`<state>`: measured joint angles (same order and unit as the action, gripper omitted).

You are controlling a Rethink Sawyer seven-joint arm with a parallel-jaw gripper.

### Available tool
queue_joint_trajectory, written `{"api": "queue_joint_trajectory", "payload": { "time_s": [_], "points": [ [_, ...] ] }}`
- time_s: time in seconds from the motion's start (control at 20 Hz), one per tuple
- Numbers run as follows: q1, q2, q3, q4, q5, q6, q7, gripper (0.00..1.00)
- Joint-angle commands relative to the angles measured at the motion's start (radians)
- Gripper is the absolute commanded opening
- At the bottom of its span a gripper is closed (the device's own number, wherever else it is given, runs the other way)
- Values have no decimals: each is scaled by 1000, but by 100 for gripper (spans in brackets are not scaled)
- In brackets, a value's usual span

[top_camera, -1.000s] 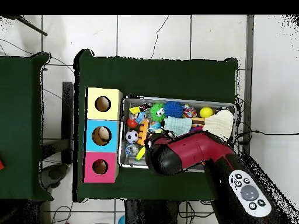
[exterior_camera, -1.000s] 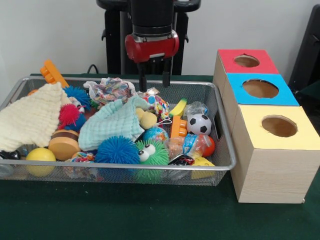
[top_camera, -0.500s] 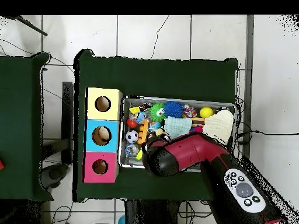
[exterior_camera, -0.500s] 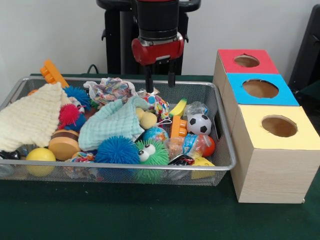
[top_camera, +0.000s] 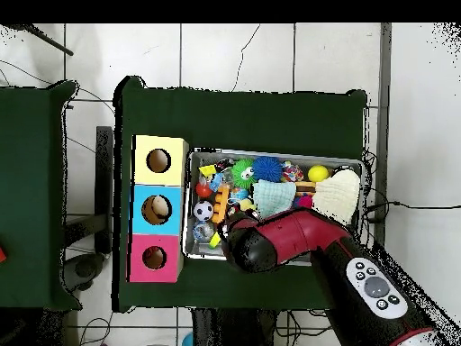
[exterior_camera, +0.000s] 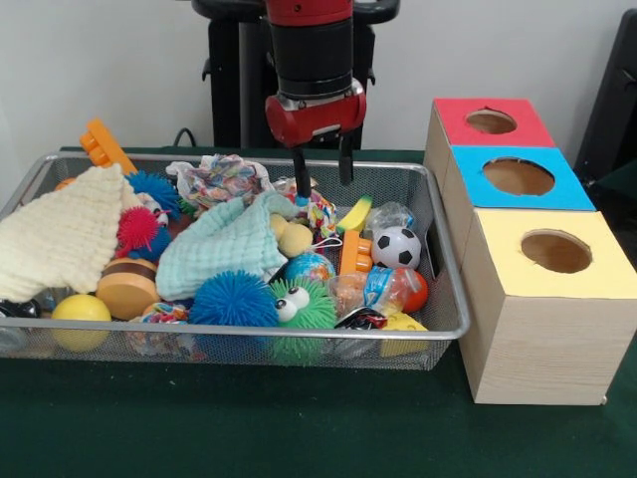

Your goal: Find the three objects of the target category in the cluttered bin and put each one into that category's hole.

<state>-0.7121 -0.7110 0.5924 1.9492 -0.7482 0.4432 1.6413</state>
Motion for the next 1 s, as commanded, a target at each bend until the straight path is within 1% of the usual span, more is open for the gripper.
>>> {"api": "queue_joint_trajectory", "payload": {
  "time_s": [0.05, 0.2, 0.35, 0.65, 0.85, 1.0],
  "points": [
    [-21, 63, -36, -37, -90, -65, -11, 100],
    [-52, 71, -16, -24, -55, -71, -12, 100],
    [-75, 66, 4, -18, -50, -52, -47, 100],
    [-95, 64, 19, -21, -50, -42, -64, 100],
    [-98, 55, 27, -26, -43, -28, -67, 100],
    [-62, 49, -6, -50, -82, -36, -50, 100]
  ]
}}
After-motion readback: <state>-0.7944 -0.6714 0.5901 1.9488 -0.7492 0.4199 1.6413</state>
